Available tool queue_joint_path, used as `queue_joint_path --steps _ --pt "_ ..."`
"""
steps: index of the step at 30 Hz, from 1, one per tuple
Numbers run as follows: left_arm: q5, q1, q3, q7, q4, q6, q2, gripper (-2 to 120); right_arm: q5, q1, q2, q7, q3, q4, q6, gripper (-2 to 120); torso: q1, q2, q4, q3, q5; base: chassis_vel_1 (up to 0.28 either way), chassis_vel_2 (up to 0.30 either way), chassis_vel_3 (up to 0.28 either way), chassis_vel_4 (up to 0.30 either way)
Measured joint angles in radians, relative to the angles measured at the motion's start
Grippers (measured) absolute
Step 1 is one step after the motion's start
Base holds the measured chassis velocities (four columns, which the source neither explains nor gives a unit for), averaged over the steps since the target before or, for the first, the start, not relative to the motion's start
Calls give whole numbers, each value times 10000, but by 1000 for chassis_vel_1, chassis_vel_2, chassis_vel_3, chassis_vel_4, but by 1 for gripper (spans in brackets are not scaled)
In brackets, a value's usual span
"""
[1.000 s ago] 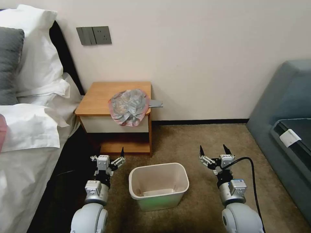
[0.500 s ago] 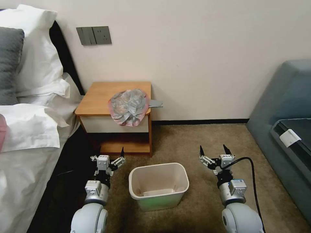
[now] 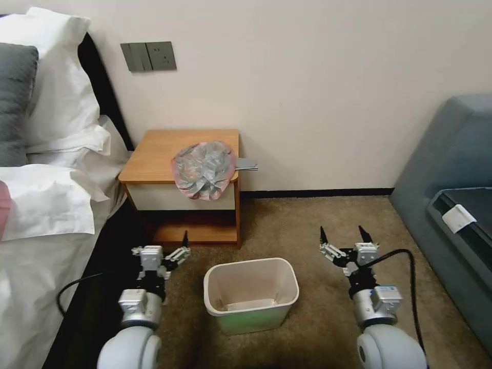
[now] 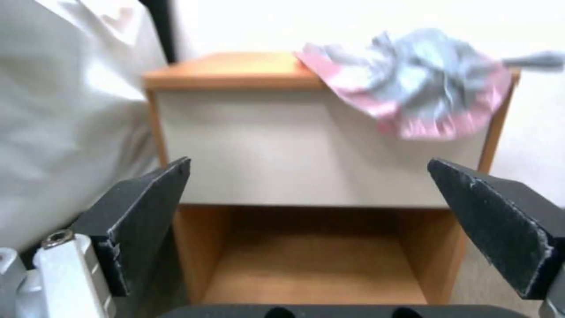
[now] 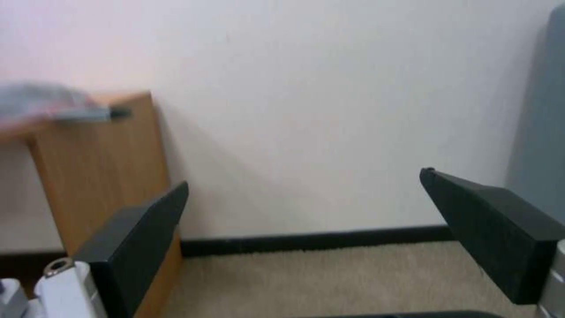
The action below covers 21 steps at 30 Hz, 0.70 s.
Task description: Pick up the garbage bag from the table and place it over the trash can.
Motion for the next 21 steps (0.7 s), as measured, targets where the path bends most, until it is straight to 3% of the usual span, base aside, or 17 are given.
queue_joint_path --steps 5,13,21 --pt "-688 658 -580 61 -1083 140 -5 100 217 -312 65 -36 84 720 -172 100 -1 1 2 -1 7 0 0 0 0" --pt "-1982 1884 -1662 181 -3099 416 -15 100 1256 -1350 273 -252 436 2882 -923 100 0 3 -1 -2 -3 0 0 0 0" --pt "-2538 2406 -2114 227 -3297 537 -21 100 1524 -1454 227 -239 471 2982 -1122 100 0 2 -1 -1 0 0 0 0 0"
